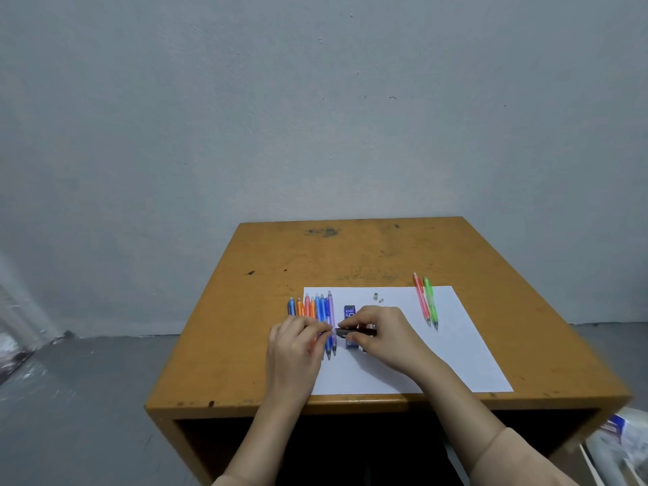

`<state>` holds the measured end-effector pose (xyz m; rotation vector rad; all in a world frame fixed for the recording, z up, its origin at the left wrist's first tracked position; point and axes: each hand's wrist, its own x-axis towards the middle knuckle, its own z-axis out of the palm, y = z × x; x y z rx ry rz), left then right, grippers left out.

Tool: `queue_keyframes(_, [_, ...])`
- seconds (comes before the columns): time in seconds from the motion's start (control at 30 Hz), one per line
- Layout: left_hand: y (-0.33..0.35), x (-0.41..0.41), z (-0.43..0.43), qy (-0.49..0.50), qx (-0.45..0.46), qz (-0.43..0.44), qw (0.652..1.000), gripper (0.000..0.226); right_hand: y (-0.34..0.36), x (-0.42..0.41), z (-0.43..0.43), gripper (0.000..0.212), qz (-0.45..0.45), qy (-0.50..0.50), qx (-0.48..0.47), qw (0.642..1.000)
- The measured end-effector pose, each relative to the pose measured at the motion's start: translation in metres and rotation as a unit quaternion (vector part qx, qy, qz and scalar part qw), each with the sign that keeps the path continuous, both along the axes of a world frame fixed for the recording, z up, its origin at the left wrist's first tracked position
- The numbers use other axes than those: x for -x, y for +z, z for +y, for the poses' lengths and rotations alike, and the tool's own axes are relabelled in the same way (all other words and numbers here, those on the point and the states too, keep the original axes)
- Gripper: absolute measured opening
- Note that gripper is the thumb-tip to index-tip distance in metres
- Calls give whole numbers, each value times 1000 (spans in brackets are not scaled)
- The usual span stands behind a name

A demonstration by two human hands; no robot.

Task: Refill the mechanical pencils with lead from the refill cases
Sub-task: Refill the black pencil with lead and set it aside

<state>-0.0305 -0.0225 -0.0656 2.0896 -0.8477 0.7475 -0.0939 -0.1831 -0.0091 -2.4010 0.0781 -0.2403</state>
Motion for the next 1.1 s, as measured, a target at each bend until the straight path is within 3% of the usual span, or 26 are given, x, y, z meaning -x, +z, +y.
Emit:
queue_keyframes(0.17, [4,4,-1,-3,15,33,999,32,-1,-1,4,24,-14,-4,-7,1000])
queue_keyframes(0.3, [4,5,-1,20,22,37,999,31,1,-1,4,25,-27,-21,-10,999])
queue_keyframes(0.47, [-1,0,-1,5,13,-12,1000,16,2,-2,7,24,-34,-28,-16,999])
queue_keyframes(0.73, [-2,1,-2,-17,17,-45,999,26,7,-2,8,26,-46,-38,-17,998])
queue_keyframes(0.97, [3,5,-2,-24,10,-12,1000,32,12,2,7,29,-56,-36,-33,997])
queue_keyframes(1.1, [6,8,-1,-28,3,15,999,35,23,5,9,40,-118,-38,-71,990])
